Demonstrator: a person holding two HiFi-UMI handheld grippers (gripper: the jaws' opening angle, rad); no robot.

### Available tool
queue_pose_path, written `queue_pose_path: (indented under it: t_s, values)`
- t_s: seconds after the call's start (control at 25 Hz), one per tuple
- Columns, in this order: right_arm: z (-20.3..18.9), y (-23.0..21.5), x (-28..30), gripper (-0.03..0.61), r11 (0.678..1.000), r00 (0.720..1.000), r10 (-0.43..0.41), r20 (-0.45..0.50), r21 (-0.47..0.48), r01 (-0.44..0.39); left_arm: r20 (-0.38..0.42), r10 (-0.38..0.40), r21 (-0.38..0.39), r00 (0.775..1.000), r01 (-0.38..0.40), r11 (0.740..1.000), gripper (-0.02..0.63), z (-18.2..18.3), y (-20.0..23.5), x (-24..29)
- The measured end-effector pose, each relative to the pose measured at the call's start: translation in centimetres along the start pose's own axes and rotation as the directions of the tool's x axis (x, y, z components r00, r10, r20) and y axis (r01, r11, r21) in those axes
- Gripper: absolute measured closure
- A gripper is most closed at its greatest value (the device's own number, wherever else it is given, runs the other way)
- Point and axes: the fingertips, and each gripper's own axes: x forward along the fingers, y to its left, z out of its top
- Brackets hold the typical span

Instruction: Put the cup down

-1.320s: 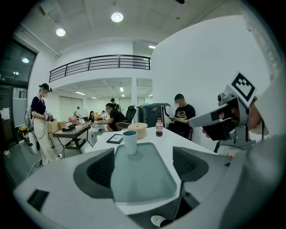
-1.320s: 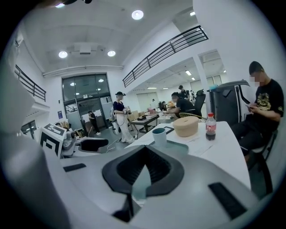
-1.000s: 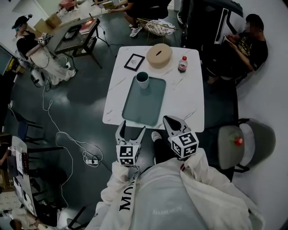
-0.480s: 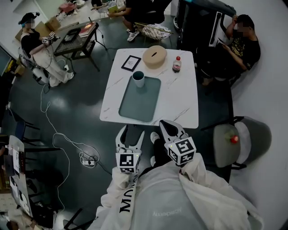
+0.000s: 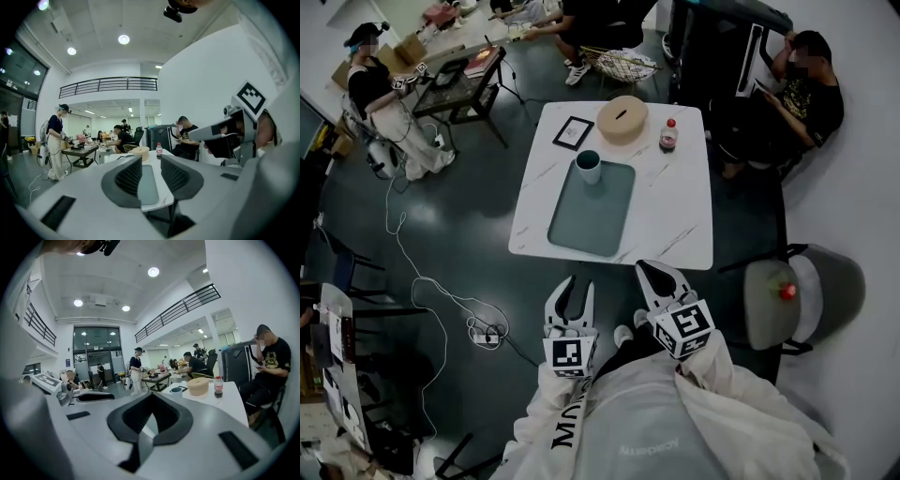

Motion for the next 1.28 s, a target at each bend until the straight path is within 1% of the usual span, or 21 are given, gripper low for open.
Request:
queue_pose_path:
  t_s: [0.08,0.2,0.24,0.4,0.56,0.76,1.0,1.28]
  values:
    - [0.1,-0.4,0.1,0.572,1.000,1.000,0.003,-0.009,-0.002,-0.003,0.014,0.023,-0.018,1.000,-0.023,1.000,0.510,0.2,0.2,0.1]
    - [0.3,-1.2,0.4,0.572,1.000,1.000,0.012,-0.023,-0.012,-0.012,0.029,0.049,-0.016,0.998,-0.049,0.999,0.585,0.4,0.3,0.4]
    - [0.4,-1.5,0.5,0.573,1.000,1.000,0.014,-0.027,-0.017,-0.015,0.032,0.053,-0.017,0.998,-0.052,0.998,0.601,0.4,0.2,0.6]
    - [1.0,-2.8,1.0,0.573,0.999,0.999,0.034,-0.034,-0.031,-0.035,0.039,0.072,-0.021,0.997,-0.071,0.997,0.601,0.9,0.1,1.7]
    - [1.8,-3.9,1.3,0.572,0.999,0.999,0.038,-0.023,-0.034,-0.039,0.037,0.090,0.006,0.995,-0.090,0.996,0.602,1.8,0.1,2.8]
    - [1.8,-4.4,1.5,0.574,0.998,0.998,0.047,-0.033,-0.030,-0.048,0.026,0.110,0.029,0.994,-0.110,0.993,0.603,2.5,0.2,3.8]
    - [1.8,-4.2,1.6,0.574,0.997,0.997,0.068,-0.035,-0.017,-0.069,-0.002,0.115,0.034,0.993,-0.115,0.993,0.602,2.1,0.0,4.3]
    - [1.4,-4.4,1.7,0.574,0.998,0.997,0.070,-0.046,-0.008,-0.070,-0.029,0.112,0.028,0.993,-0.111,0.993,0.603,1.2,-0.2,4.3]
